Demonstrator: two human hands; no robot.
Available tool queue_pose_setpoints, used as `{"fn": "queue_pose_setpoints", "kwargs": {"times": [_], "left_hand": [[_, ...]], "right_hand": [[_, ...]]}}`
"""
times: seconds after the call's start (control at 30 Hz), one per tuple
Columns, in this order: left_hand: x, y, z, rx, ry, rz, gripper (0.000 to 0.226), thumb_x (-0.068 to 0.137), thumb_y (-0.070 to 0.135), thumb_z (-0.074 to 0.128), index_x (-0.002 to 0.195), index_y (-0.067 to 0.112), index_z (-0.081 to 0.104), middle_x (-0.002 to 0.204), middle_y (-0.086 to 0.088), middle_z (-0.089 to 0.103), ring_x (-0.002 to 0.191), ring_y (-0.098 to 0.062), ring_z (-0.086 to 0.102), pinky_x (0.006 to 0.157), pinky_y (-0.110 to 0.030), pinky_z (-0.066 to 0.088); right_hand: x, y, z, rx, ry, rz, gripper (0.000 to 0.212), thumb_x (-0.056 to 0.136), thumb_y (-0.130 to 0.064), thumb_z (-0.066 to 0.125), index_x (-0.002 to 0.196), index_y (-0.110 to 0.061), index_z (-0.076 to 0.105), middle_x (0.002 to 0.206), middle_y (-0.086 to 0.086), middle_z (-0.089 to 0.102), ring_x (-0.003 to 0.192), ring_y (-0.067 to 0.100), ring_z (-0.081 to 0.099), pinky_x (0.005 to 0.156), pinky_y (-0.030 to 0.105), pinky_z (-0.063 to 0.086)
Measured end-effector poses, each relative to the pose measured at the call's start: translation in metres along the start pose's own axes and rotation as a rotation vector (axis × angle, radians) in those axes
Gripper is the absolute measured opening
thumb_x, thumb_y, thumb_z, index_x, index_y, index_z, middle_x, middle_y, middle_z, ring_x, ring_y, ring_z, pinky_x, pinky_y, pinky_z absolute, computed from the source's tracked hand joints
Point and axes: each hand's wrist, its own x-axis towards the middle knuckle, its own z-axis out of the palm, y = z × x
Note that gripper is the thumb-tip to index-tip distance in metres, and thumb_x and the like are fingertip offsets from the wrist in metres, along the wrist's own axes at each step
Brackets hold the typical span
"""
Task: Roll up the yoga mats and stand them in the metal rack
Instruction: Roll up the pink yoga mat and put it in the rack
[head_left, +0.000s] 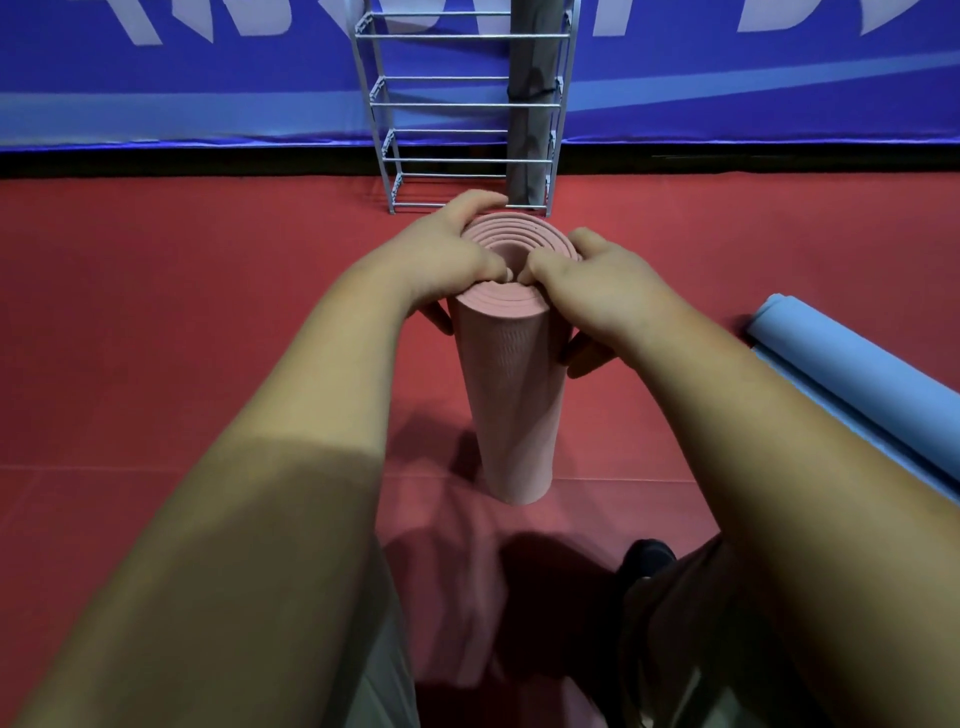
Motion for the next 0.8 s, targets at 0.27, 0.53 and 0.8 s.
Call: {"fn": "queue_pose_setpoints", "kwargs": {"times": [0.27, 0.53, 0.8], "left_hand": [[-0.002, 0.005, -0.005, 0.006, 0.009, -0.006, 0.042, 0.083, 0.016, 0.082, 0.100, 0.053, 0.071, 0.108, 0.006, 0.079, 0.098, -0.028, 0.077, 0.078, -0.061, 0.066], [-0.009, 0.010, -0.009, 0.015, 0.084, -0.070, 0.036, 0.090, 0.012, 0.078, 0.118, 0.034, 0.070, 0.101, -0.005, 0.076, 0.073, -0.037, 0.076, 0.049, -0.058, 0.061], [-0.014, 0.006, -0.013, 0.026, 0.026, -0.039, 0.033, 0.093, 0.015, 0.076, 0.116, 0.038, 0.068, 0.099, -0.005, 0.076, 0.071, -0.036, 0.076, 0.049, -0.048, 0.061]], "right_hand": [[0.002, 0.009, 0.004, -0.018, 0.040, -0.040, 0.045, 0.087, -0.055, 0.064, 0.126, -0.032, 0.060, 0.092, 0.012, 0.076, 0.059, 0.035, 0.076, 0.052, 0.055, 0.064], [-0.007, 0.029, 0.028, -0.042, 0.092, -0.151, 0.147, 0.039, -0.102, 0.072, 0.153, -0.017, 0.039, 0.143, 0.001, 0.059, 0.126, 0.021, 0.065, 0.103, 0.047, 0.057], [0.009, 0.032, 0.023, -0.003, 0.002, -0.216, 0.103, 0.050, -0.072, 0.094, 0.137, -0.033, 0.056, 0.125, -0.014, 0.068, 0.112, 0.005, 0.067, 0.093, 0.033, 0.058]]}}
